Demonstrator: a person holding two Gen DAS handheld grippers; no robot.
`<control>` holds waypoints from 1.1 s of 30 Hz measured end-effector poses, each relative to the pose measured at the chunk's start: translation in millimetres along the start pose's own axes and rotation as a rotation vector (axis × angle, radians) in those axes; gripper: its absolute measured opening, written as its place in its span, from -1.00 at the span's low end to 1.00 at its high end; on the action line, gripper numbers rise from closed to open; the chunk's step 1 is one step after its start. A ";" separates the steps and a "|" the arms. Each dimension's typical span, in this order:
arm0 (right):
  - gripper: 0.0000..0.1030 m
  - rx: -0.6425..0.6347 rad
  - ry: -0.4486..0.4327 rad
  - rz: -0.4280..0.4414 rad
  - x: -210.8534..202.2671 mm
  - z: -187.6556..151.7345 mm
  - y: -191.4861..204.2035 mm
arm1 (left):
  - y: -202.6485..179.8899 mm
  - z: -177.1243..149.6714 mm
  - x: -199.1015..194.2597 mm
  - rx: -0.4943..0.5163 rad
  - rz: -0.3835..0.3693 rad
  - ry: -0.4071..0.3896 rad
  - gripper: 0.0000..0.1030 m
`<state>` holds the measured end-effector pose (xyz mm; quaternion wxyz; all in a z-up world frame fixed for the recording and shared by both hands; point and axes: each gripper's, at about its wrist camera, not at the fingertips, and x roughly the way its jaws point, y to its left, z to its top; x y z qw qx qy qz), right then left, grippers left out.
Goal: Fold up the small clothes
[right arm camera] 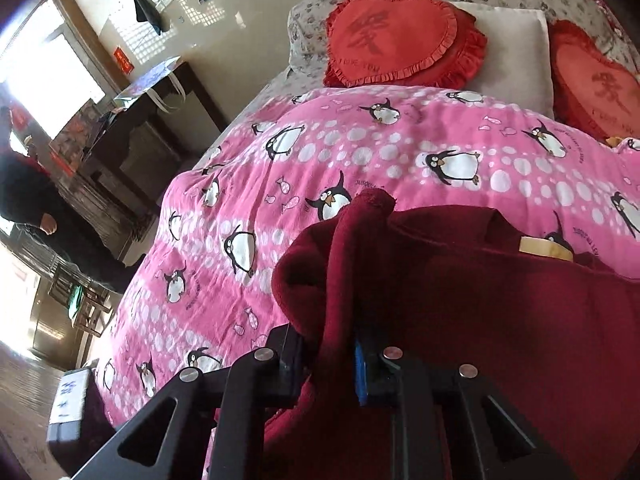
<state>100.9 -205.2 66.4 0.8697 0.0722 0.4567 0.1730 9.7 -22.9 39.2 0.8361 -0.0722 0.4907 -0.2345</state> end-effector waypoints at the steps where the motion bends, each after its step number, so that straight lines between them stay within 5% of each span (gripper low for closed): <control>1: -0.65 0.000 -0.001 0.001 -3.4 -3.6 -1.0 | 0.5 0.8 3.9 -0.005 0.001 0.006 0.36; 6: -0.65 0.003 -0.012 0.004 -10.1 -6.7 -4.9 | -5.3 1.3 12.1 -0.019 -0.052 0.007 0.27; 7: -0.65 0.006 -0.019 0.005 -12.0 -7.6 -6.0 | -7.5 2.0 12.3 -0.020 -0.064 0.009 -0.02; 10: -0.65 0.012 -0.032 0.015 -18.8 -8.9 -10.9 | -20.6 3.4 9.6 0.002 -0.072 0.003 -0.44; 13: -0.65 0.015 -0.049 0.022 -30.0 -11.4 -17.1 | -41.5 7.2 0.3 0.063 -0.022 -0.028 -0.60; 24: -0.66 0.004 -0.184 0.059 -126.2 -12.7 -54.6 | -143.7 23.7 -49.9 0.214 -0.073 -0.094 -0.63; 33: -0.67 0.121 -0.210 -0.053 -165.9 -38.5 -144.5 | -236.9 13.0 6.3 0.347 -0.121 -0.021 -0.63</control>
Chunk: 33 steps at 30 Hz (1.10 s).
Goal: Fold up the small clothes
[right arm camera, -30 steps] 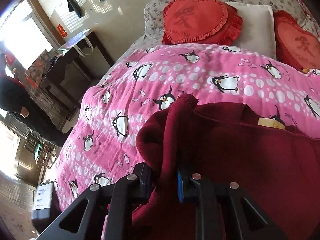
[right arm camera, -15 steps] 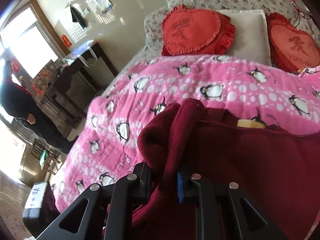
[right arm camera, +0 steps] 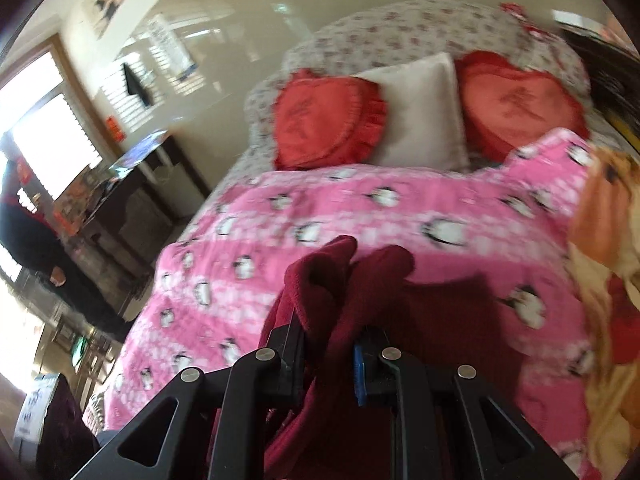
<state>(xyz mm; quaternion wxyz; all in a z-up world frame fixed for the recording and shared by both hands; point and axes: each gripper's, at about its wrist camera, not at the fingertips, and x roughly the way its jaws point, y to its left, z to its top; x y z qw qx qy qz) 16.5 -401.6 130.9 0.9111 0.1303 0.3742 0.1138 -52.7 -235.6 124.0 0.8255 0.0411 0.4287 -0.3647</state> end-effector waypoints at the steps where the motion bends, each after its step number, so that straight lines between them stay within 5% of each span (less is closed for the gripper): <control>1: -0.67 0.004 0.005 -0.021 1.2 -3.6 -8.3 | -3.8 0.9 11.3 0.000 0.000 0.015 -0.63; 8: -0.67 0.063 0.062 -0.116 27.9 -24.3 -66.6 | -26.6 -5.1 46.2 0.031 0.024 0.075 -0.45; 12: -0.50 0.153 0.066 -0.103 32.6 -30.7 -92.2 | -40.2 -6.1 22.8 0.082 -0.042 0.104 -0.04; 14: -0.41 0.192 0.061 -0.120 22.9 -33.3 -96.2 | -40.4 -11.1 3.0 0.118 -0.057 0.093 -0.04; 20: -0.37 0.168 0.003 -0.067 -41.4 -49.1 -76.6 | -0.6 -24.0 -41.1 0.149 0.084 0.005 -0.04; 23: -0.10 0.169 0.015 -0.013 -52.9 -66.1 -59.8 | 26.9 -27.6 -29.1 0.107 0.136 0.032 -0.04; 26: -0.10 0.186 0.063 0.063 -39.3 -82.5 -48.8 | 33.5 -33.9 -6.9 0.069 0.142 0.071 -0.04; 27: -0.11 0.180 0.083 0.048 -31.6 -87.5 -46.2 | 33.2 -35.5 1.1 0.071 0.143 0.085 -0.04; 30: -0.61 0.106 0.092 -0.060 -19.1 -101.1 -45.4 | 31.5 -43.8 15.8 0.074 0.150 0.125 -0.04; 33: -0.65 0.084 0.127 -0.150 -5.9 -117.7 -62.8 | 29.5 -49.0 24.3 0.064 0.124 0.144 -0.04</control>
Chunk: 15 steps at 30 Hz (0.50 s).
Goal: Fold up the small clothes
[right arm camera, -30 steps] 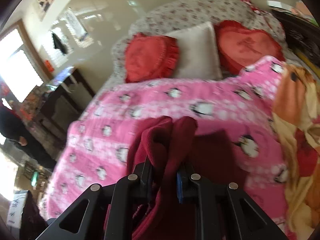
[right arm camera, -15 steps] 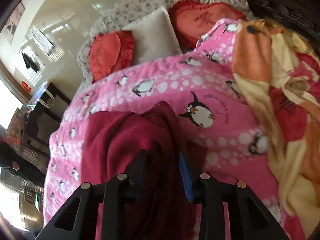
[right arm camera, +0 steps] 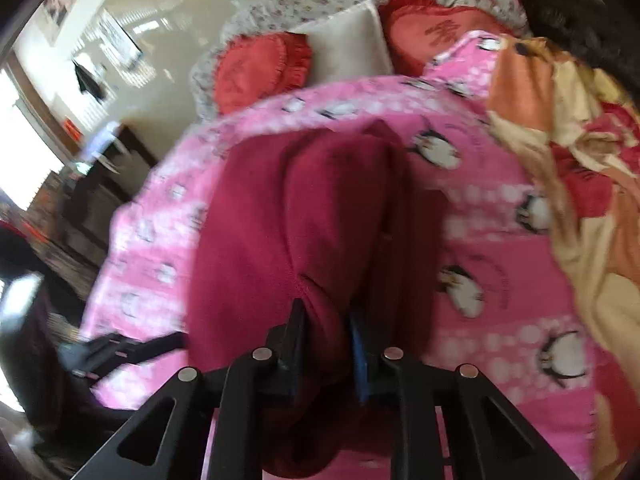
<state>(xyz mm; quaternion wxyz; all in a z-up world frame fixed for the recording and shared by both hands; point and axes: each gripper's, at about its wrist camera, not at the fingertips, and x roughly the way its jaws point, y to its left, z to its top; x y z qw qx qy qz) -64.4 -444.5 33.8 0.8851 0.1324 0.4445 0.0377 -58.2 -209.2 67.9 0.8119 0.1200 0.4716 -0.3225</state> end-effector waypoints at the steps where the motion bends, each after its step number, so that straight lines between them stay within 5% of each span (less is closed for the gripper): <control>1: -0.65 0.018 0.007 0.008 3.8 -2.8 -6.0 | -2.6 0.0 -0.3 0.012 0.010 -0.002 -0.04; 6: -0.59 0.103 -0.055 0.151 -20.0 12.3 -16.0 | -5.6 5.2 -8.6 0.029 0.022 -0.024 -0.04; 10: -0.26 0.142 -0.153 0.101 -31.6 37.3 -20.1 | -4.2 7.3 -4.7 0.012 0.020 -0.017 -0.04; 14: -0.26 0.168 -0.094 0.121 -2.1 57.6 -18.1 | -6.7 7.7 -3.5 0.008 0.026 -0.017 -0.03; 15: -0.43 0.149 -0.081 0.111 6.7 60.1 -15.4 | -6.9 8.2 -3.5 0.007 0.025 -0.016 -0.02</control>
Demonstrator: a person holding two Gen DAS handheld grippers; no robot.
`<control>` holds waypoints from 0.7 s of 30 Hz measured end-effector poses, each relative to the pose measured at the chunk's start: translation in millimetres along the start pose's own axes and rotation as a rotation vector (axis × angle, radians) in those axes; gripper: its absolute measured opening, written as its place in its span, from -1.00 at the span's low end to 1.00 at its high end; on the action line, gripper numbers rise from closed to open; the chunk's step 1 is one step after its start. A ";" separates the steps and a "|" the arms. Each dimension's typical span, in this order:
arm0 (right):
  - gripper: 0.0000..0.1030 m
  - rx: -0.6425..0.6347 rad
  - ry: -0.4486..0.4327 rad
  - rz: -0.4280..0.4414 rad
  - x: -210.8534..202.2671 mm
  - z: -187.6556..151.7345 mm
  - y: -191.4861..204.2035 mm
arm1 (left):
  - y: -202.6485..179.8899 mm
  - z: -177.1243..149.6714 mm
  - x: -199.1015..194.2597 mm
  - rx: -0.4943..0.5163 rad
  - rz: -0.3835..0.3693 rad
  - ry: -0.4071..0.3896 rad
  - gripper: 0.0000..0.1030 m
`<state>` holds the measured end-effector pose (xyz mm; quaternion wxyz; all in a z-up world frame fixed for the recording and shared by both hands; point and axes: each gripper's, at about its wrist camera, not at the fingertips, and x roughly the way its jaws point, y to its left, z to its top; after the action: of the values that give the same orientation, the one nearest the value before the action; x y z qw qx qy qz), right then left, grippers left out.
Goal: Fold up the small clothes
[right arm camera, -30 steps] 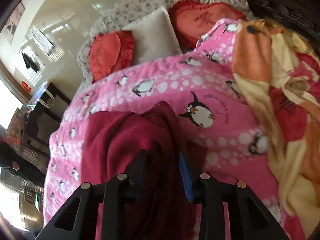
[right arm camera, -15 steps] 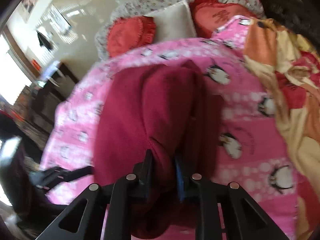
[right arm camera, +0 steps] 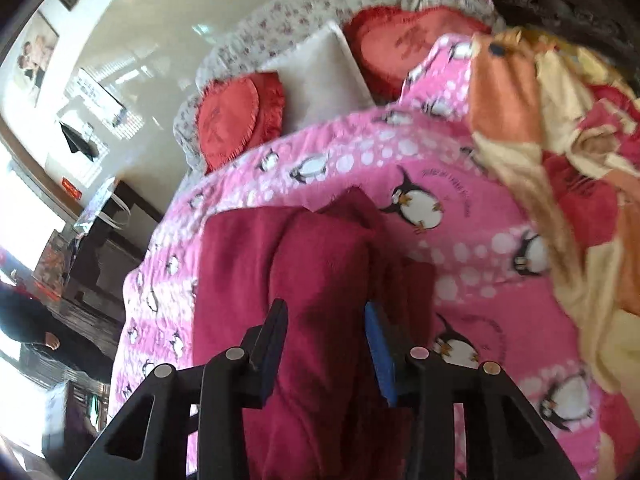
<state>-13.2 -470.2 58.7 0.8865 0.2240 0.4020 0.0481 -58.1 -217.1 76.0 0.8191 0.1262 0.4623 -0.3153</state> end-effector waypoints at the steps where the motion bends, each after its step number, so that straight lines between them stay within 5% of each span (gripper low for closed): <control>1: -0.63 -0.020 -0.003 -0.012 1.7 1.7 1.2 | 0.3 0.7 -0.5 0.000 -0.004 -0.001 -0.02; 3: -0.81 -0.107 -0.027 -0.050 -2.7 3.7 11.1 | 1.9 1.6 -0.9 -0.003 -0.016 -0.002 -0.02; 8: -0.84 -0.238 -0.016 -0.260 15.9 7.1 8.1 | -2.2 3.4 3.5 0.009 -0.023 -0.016 0.05; 15: -0.83 -0.086 -0.043 -0.125 -14.9 3.4 1.7 | -3.4 3.1 8.9 0.005 -0.003 0.001 0.09; 18: -0.75 -0.128 -0.029 -0.079 -37.9 -14.2 24.6 | -3.2 2.3 9.2 0.000 -0.001 -0.006 0.09; 20: -0.40 -0.159 -0.008 -0.078 -44.9 -29.9 34.0 | -4.1 2.0 9.4 0.001 0.005 -0.009 0.09; 21: -0.02 -0.164 -0.001 -0.097 -45.0 -37.7 36.0 | -3.8 1.5 9.3 -0.001 0.006 -0.010 0.09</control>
<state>-67.8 -436.4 83.8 0.9034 0.1311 0.4065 0.0379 -56.0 -224.5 69.2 0.8224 0.1255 0.4579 -0.3133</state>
